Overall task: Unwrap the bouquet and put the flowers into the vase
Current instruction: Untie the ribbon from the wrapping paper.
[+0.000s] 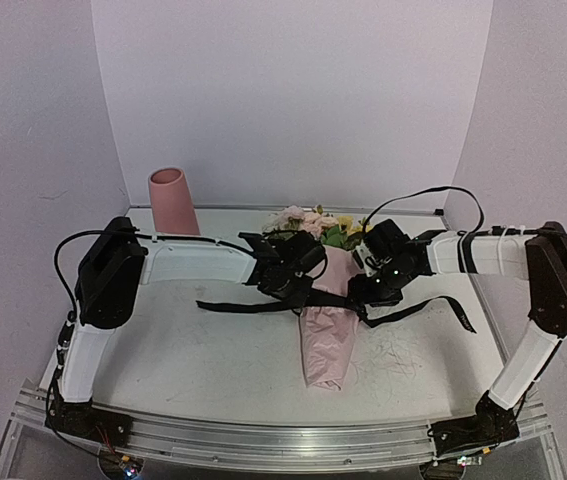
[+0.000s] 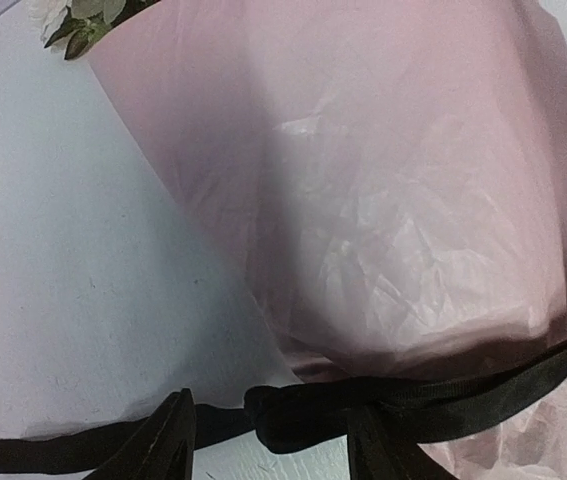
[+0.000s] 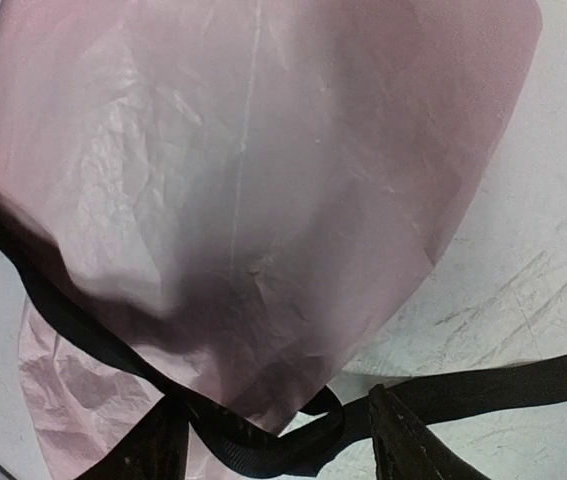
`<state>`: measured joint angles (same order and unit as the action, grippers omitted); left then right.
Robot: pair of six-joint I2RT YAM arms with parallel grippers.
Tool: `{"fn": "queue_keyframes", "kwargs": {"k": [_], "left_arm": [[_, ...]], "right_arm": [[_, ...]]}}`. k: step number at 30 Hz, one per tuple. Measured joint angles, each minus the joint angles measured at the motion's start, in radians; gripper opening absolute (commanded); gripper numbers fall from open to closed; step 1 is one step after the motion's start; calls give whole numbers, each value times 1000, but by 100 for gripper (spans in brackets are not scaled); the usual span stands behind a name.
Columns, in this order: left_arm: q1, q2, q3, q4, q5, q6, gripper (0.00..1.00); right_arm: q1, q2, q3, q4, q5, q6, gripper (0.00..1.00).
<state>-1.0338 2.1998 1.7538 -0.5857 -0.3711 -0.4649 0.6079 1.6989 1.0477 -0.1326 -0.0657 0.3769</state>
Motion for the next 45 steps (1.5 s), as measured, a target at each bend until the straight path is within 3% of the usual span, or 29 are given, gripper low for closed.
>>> {"fn": "queue_keyframes", "kwargs": {"k": [10, 19, 23, 27, 35, 37, 45], "left_arm": [[54, 15, -4, 5, 0, -53, 43], [75, 7, -162, 12, -4, -89, 43], [75, -27, -203, 10, -6, -95, 47], [75, -48, -212, 10, 9, -88, 53], [75, -60, -162, 32, 101, 3, 56], [75, -61, -148, 54, 141, 41, 56], [75, -60, -65, 82, 292, 187, 53]], "right_arm": [[0, -25, -53, -6, 86, 49, 47], [-48, -122, -150, -36, 172, 57, 50], [-69, -184, -163, -45, 194, 70, 55], [-70, -217, -162, -42, 183, 57, 69], [-64, -218, -111, 10, 19, -26, 83], [-56, -212, -85, 19, -10, -38, 80], [-14, -121, -20, 48, -103, -97, 43]]}}
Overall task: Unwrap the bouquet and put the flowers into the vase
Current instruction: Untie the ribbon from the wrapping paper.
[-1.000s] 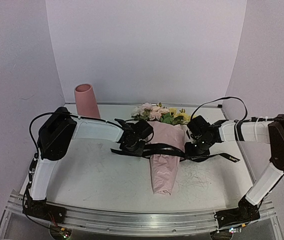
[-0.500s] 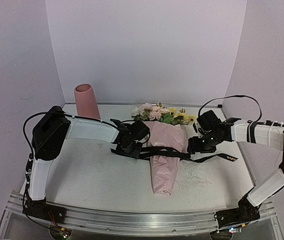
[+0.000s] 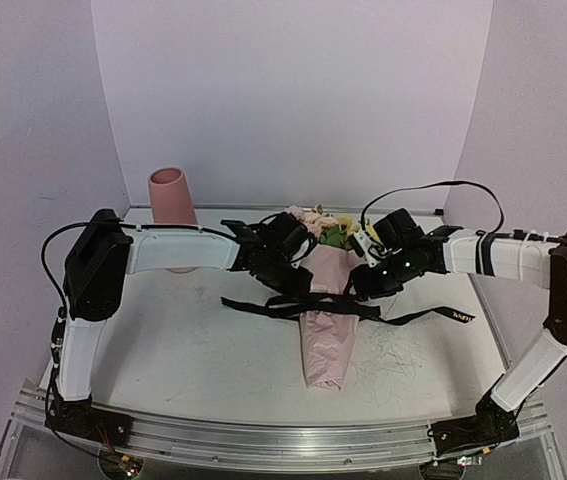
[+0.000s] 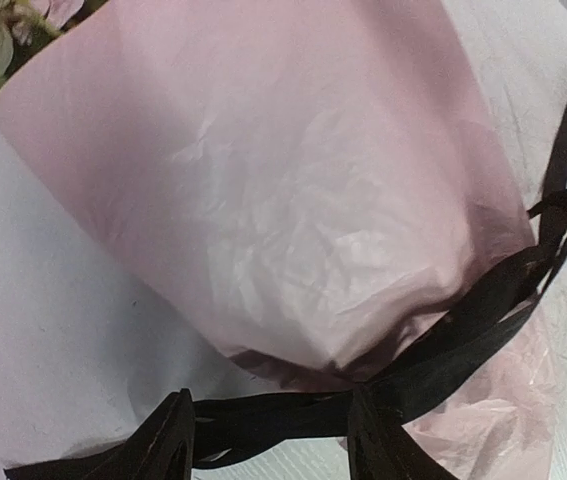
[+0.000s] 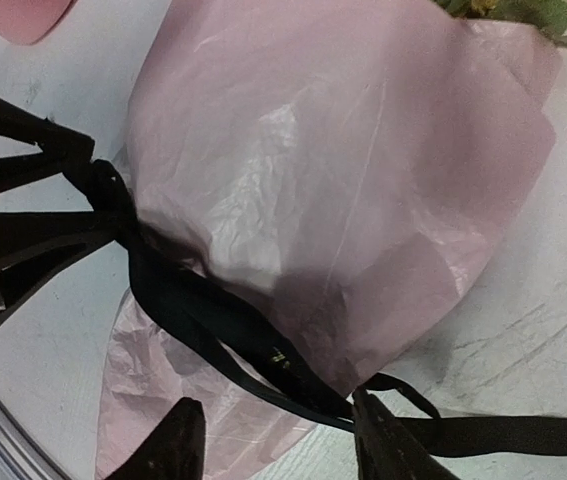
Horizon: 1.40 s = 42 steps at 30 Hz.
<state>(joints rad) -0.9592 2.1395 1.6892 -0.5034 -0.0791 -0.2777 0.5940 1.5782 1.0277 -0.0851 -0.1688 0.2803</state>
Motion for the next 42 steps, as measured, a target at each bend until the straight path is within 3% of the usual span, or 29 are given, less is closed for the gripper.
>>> {"fn": "queue_keyframes", "kwargs": {"k": [3, 20, 24, 26, 31, 42], "left_arm": [[0, 5, 36, 10, 34, 35, 53], [0, 76, 76, 23, 133, 91, 50], [0, 76, 76, 24, 144, 97, 39], [0, 76, 76, 23, 155, 96, 28], [0, 76, 76, 24, 164, 99, 0], [-5, 8, -17, 30, 32, 71, 0]], "right_arm": [[6, 24, 0, -2, -30, -19, 38], [7, 126, 0, -5, -75, -47, 37], [7, 139, 0, -5, -77, -48, 21], [7, 140, 0, -5, -79, -53, 9], [7, 140, 0, -5, -78, -50, 1], [11, 21, 0, -4, 23, -27, 7]]}}
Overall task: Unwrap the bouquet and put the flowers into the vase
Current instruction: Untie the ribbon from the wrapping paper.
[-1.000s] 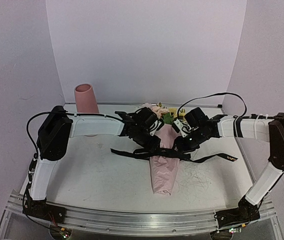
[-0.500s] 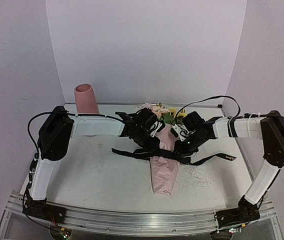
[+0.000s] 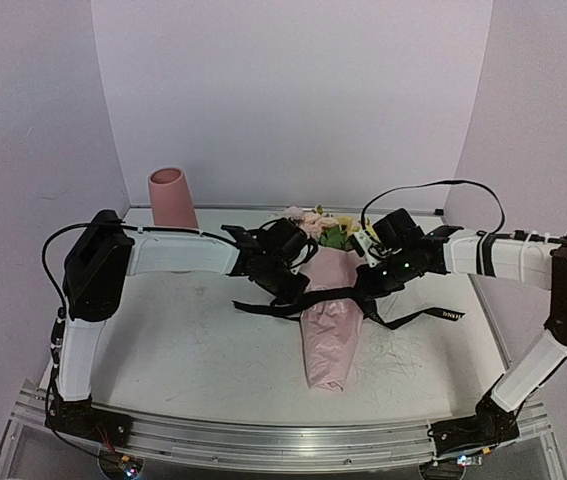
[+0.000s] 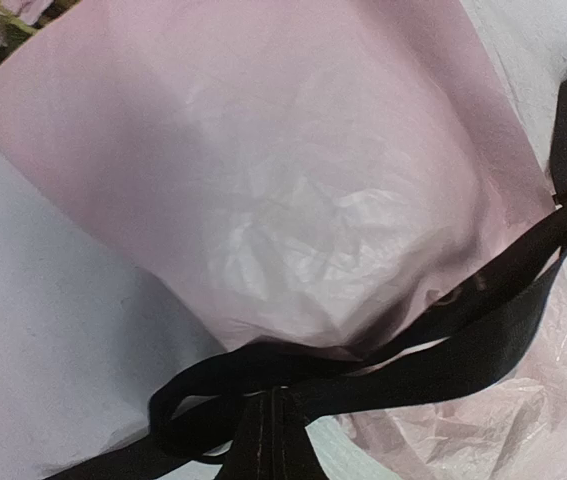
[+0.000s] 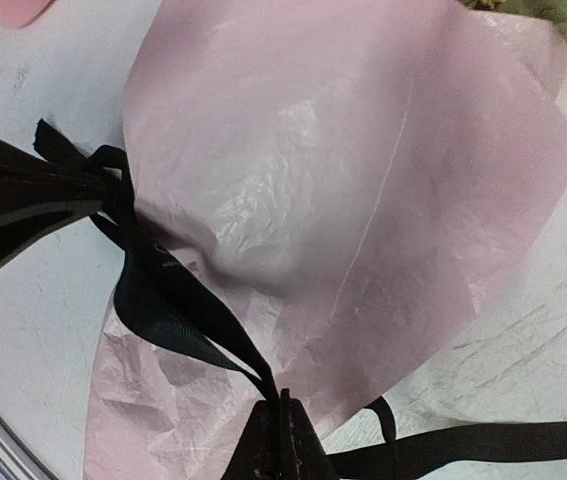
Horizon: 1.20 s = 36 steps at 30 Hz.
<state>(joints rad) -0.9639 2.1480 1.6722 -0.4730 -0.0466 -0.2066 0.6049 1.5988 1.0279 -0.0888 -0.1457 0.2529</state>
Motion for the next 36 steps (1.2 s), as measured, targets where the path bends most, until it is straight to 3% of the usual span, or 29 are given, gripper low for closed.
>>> {"fn": "queue_keyframes", "kwargs": {"k": [8, 13, 19, 32, 36], "left_arm": [[12, -46, -33, 1, -103, -33, 2], [14, -46, -41, -1, -94, -51, 31], [15, -46, -39, 0, 8, -46, 46], [14, 35, 50, 2, 116, -29, 44], [15, 58, 50, -2, 128, -27, 27]], "right_arm": [[0, -35, -2, -14, 133, 34, 8], [-1, -35, -11, -30, 174, 52, 11], [-3, -35, -12, -39, 167, 52, 12], [-4, -33, -11, -43, 158, 28, 12], [-4, -33, -11, -43, 149, 24, 12]]}}
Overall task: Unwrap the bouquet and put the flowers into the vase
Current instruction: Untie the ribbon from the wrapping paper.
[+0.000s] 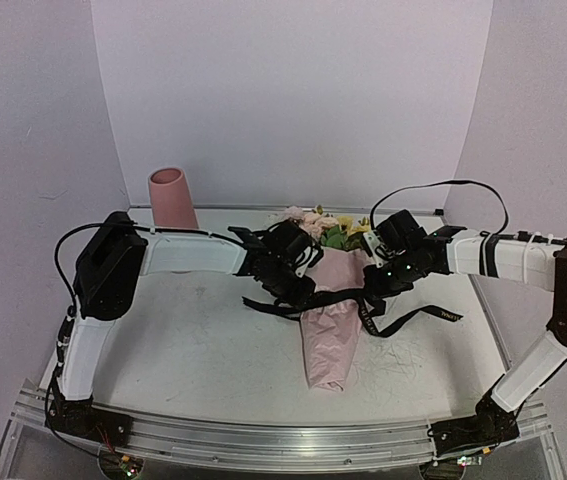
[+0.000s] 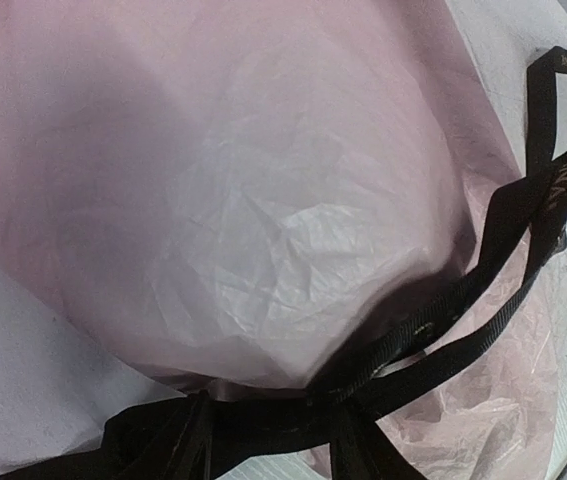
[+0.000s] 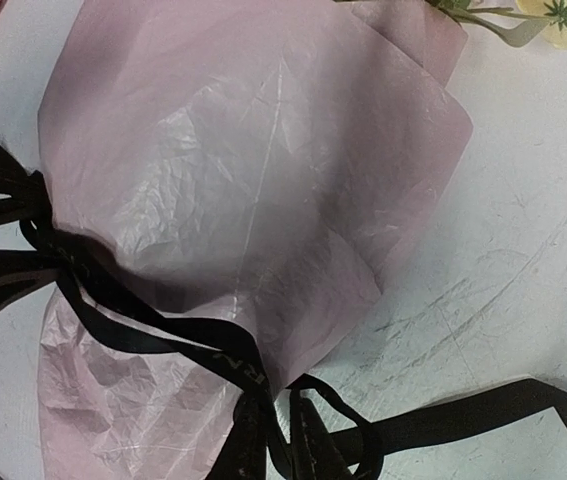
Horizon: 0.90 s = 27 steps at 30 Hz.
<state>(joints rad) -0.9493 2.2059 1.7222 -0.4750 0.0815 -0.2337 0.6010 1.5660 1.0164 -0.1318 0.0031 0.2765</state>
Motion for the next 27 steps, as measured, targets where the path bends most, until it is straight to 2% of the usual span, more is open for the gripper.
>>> {"fn": "queue_keyframes", "kwargs": {"k": [3, 5, 11, 22, 25, 27], "left_arm": [[0, 3, 0, -6, 5, -3, 5], [0, 3, 1, -6, 6, 4, 0], [0, 3, 1, -7, -37, -3, 0], [30, -54, -65, -34, -293, -87, 1], [47, -72, -97, -47, -324, -133, 9], [56, -77, -113, -57, -330, -155, 24]], "right_arm": [[0, 4, 2, -1, -7, -3, 12], [0, 7, 3, -1, -9, -5, 12], [0, 7, 3, -2, 9, -6, 11], [-38, 7, -1, -24, 159, 70, 8], [-93, 7, -24, -24, 166, 118, 11], [-143, 7, -51, -26, 151, 146, 24]]}}
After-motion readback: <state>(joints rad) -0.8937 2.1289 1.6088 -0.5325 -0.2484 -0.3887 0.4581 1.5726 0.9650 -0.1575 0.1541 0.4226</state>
